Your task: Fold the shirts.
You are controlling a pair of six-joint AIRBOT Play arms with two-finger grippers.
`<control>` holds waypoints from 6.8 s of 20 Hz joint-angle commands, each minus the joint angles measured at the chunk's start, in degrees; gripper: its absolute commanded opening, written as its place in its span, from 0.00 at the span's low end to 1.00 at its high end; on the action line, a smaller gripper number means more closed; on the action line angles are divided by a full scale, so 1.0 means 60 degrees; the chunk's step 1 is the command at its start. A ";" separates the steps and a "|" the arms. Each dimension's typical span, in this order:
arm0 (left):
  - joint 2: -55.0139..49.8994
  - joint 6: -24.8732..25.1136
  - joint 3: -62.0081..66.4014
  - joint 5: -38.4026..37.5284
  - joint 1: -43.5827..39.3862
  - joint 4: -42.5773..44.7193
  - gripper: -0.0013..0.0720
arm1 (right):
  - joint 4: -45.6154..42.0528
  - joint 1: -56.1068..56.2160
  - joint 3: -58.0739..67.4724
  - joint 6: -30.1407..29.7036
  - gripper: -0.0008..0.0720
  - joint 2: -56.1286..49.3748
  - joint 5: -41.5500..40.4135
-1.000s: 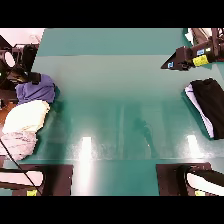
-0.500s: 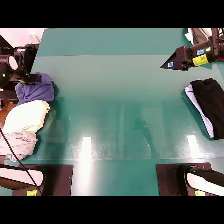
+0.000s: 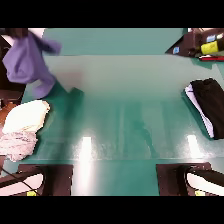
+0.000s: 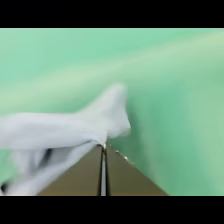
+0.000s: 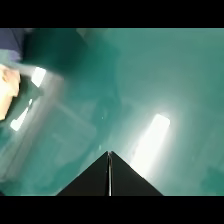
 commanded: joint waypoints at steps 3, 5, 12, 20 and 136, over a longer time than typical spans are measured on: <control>0.1042 0.1606 0.1443 -0.0637 -0.2106 -0.4339 0.04 | -0.0069 -0.0007 0.1614 0.0000 0.03 0.0007 -0.0645; 0.1067 0.1672 0.1362 -0.0616 -0.2852 -0.4251 0.04 | -0.0361 -0.0004 0.2000 0.0000 0.03 0.0011 -0.0739; 0.0375 0.1588 -0.1282 -0.0663 -0.3198 -0.2459 0.05 | -0.0790 -0.0004 0.1475 0.0004 0.03 0.0036 -0.0729; -0.1399 0.0066 -0.2346 0.0255 -0.2459 -0.1024 0.92 | -0.0798 -0.0004 0.0514 0.0000 0.03 0.0036 -0.0594; 0.0867 0.0091 -0.6335 -0.2962 -0.0900 -0.0470 0.05 | 0.1778 0.2320 -1.0546 0.0193 0.58 -0.0736 -0.7155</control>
